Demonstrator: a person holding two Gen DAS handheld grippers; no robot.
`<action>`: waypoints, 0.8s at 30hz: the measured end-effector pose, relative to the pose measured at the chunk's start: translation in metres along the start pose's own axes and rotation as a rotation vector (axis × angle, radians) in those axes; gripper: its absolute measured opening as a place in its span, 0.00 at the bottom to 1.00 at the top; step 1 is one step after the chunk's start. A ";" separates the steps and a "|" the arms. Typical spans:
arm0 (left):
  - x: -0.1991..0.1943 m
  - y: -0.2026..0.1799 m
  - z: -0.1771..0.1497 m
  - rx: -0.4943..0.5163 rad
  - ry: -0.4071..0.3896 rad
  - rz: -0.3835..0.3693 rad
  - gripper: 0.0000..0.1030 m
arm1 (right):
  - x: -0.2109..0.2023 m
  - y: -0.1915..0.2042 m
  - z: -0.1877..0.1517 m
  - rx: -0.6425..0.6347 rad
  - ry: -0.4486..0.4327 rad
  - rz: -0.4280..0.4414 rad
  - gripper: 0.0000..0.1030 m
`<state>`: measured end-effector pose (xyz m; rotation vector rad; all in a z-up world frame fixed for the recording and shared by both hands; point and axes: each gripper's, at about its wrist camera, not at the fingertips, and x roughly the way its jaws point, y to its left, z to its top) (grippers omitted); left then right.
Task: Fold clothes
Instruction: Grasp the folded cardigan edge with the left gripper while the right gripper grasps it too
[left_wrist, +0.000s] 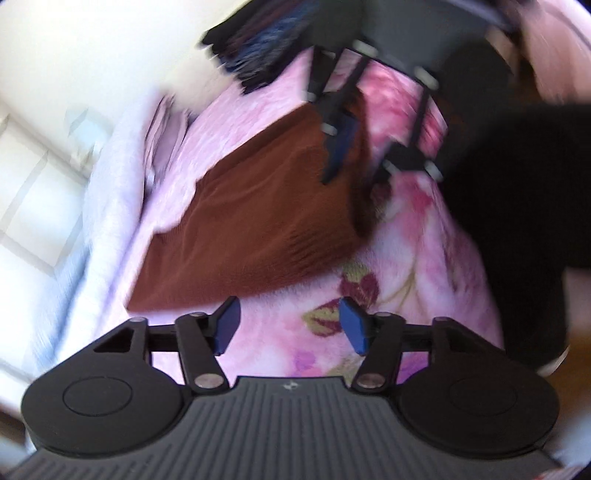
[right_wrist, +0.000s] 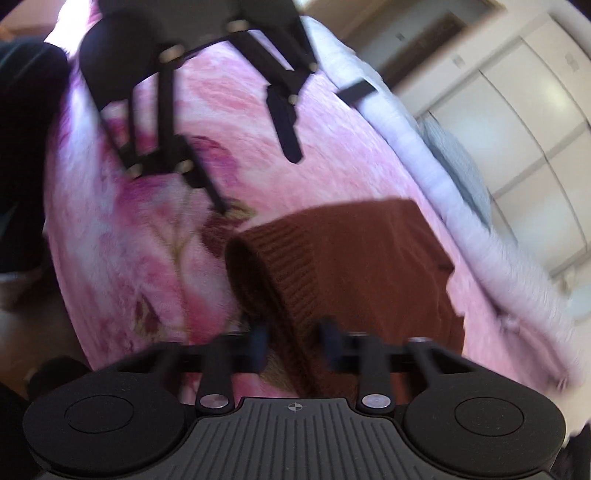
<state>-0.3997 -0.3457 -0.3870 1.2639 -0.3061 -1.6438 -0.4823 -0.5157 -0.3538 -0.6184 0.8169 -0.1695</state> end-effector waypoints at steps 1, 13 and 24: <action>0.003 -0.005 0.000 0.058 -0.010 0.014 0.62 | -0.001 -0.005 -0.001 0.033 -0.002 0.009 0.24; 0.049 0.000 0.028 0.126 -0.066 -0.033 0.18 | -0.024 -0.026 -0.008 0.124 -0.040 0.025 0.24; 0.037 0.055 0.026 -0.089 -0.106 -0.120 0.15 | 0.001 0.013 -0.029 -0.213 -0.012 -0.198 0.59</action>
